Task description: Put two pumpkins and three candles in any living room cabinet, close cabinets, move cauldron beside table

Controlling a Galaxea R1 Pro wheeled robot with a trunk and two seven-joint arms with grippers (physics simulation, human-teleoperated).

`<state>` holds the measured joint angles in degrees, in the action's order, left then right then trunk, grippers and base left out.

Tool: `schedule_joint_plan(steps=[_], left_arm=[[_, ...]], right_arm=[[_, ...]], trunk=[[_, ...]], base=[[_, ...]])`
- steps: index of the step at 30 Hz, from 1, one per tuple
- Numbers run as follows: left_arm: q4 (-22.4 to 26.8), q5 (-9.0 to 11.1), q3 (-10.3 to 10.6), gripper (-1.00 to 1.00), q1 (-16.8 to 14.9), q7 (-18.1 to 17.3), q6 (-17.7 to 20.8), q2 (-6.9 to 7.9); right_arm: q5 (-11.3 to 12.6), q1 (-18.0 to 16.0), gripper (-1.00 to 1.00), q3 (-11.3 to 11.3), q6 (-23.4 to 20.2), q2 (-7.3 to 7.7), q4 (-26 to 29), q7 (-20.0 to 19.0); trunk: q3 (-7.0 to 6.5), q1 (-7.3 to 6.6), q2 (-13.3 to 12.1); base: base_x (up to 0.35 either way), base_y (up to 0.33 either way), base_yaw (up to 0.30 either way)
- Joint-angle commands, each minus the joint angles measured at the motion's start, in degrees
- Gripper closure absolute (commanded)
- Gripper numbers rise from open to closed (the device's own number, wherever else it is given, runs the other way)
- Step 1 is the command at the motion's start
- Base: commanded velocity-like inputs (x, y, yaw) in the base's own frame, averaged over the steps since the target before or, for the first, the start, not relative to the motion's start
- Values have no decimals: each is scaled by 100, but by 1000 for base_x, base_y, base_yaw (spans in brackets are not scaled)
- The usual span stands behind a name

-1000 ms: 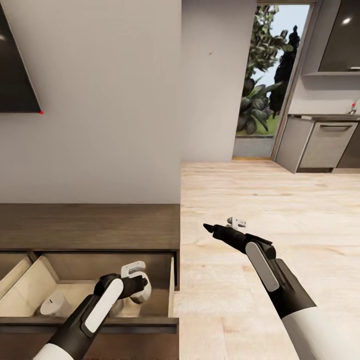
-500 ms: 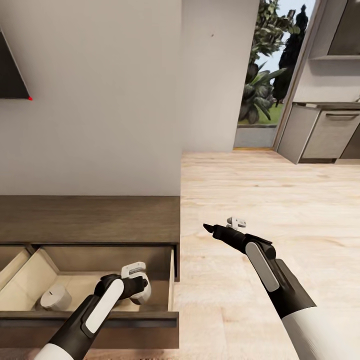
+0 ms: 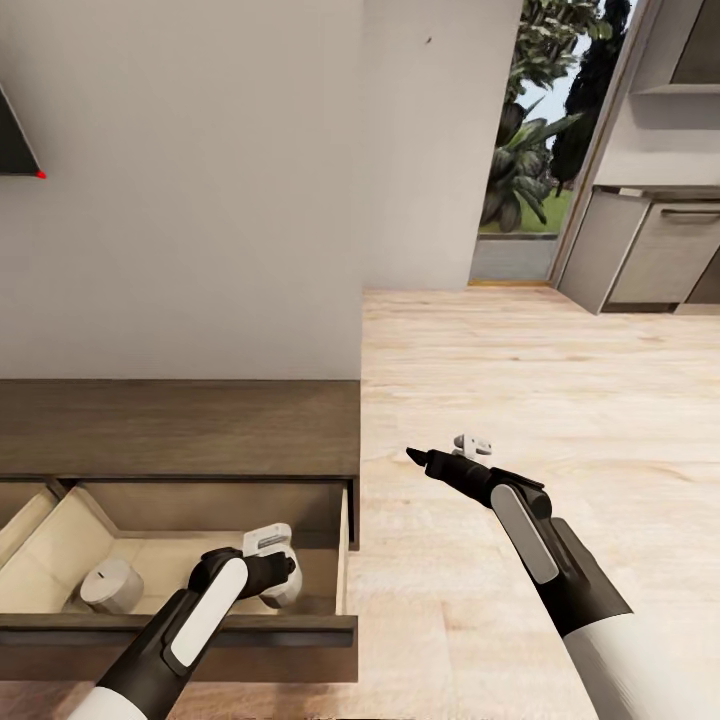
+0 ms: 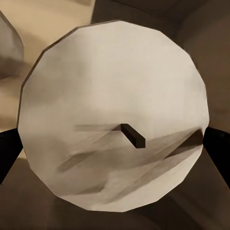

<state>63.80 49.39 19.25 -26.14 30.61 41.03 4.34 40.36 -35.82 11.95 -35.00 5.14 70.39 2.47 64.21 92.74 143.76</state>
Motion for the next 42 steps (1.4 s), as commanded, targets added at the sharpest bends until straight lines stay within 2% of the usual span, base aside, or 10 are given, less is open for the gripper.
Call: schedule_joint_plan(steps=[1,34,38,42], left_arm=[[9,59,17,100,-5,59,-6,6],[9,54,5,100,-5,87,-7,3],[5,81,-6,100,-11,589,-6,-20],[1,78,-2,100,-13,839,-19,-176]], right_arm=[[33,-4,-100,9,-15,5,4,26],[33,-4,-100,10,-15,5,-2,17],[33,-4,-100,9,-16,5,1,17],[33,-4,-100,10,-15,5,1,17]], trunk=[[28,1,4],[28,1,4],[28,1,4],[28,1,4]], base=[[0,0,0],[19,0,0],[0,0,0],[0,0,0]])
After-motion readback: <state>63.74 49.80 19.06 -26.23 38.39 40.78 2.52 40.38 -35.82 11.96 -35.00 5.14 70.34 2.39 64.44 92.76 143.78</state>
